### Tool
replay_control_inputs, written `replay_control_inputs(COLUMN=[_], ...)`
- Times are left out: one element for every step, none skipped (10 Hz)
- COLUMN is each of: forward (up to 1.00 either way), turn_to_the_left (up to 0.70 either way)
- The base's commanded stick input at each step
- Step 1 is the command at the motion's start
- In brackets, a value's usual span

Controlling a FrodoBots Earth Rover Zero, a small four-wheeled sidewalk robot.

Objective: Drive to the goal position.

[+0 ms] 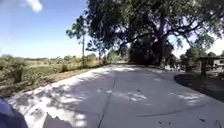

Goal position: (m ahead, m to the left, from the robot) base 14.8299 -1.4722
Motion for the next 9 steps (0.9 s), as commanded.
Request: replay_control_inputs(forward=[0.7,0.7,0.7,0.7,0.7,0.7,0.7,0.7,0.7], turn_to_the_left=[0.0,0.0,0.0,0.0,0.0,0.0,0.0,0.0,0.0])
